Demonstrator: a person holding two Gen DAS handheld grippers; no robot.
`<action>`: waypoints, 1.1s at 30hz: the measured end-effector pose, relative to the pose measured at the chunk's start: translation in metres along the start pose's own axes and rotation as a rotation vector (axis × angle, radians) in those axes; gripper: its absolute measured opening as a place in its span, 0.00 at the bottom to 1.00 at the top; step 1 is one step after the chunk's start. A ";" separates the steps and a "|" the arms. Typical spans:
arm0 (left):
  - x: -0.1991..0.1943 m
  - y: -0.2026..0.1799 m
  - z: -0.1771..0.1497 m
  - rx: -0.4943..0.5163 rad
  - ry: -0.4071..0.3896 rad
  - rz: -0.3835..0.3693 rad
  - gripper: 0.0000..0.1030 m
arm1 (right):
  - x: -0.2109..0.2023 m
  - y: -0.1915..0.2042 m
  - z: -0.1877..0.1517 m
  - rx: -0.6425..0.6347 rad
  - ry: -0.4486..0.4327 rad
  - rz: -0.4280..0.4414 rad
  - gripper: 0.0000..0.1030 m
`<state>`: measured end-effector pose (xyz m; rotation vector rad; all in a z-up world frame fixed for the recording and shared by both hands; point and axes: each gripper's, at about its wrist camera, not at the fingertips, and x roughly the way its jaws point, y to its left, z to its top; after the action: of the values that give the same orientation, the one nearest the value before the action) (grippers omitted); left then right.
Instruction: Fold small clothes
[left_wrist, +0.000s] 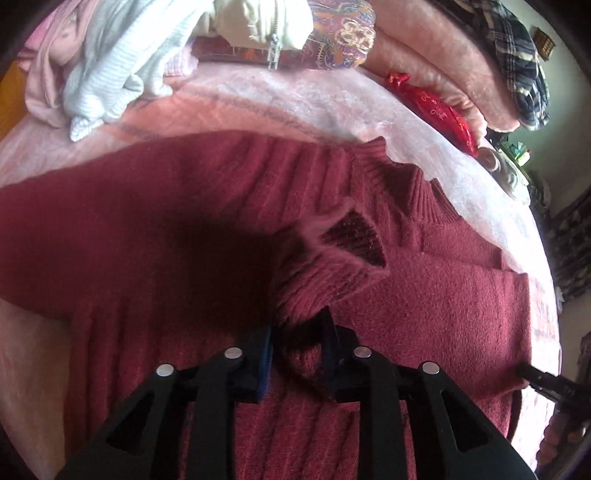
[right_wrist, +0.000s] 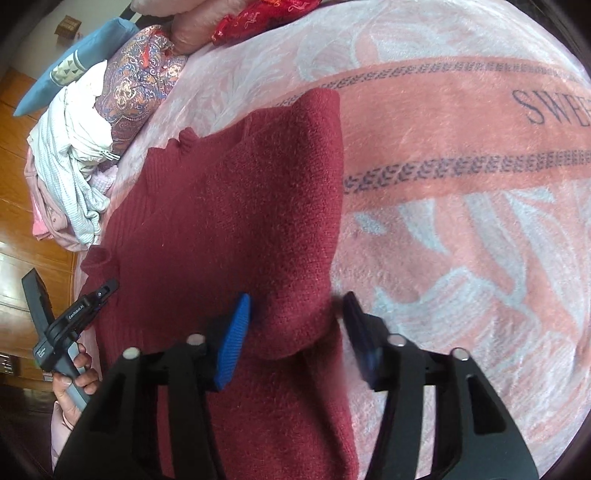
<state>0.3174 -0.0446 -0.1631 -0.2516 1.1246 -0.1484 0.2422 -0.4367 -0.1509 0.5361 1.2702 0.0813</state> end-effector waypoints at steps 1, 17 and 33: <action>-0.007 0.005 0.002 -0.025 -0.008 -0.002 0.31 | 0.000 0.000 0.000 -0.003 0.001 -0.017 0.27; -0.015 0.035 -0.002 0.003 0.059 0.177 0.55 | 0.004 -0.003 -0.004 0.010 0.010 -0.071 0.29; -0.108 0.188 0.024 -0.124 -0.033 0.339 0.87 | -0.046 0.099 -0.024 -0.118 -0.073 -0.198 0.46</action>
<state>0.2910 0.1653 -0.1108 -0.1694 1.1290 0.2256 0.2288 -0.3575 -0.0729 0.3075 1.2322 -0.0290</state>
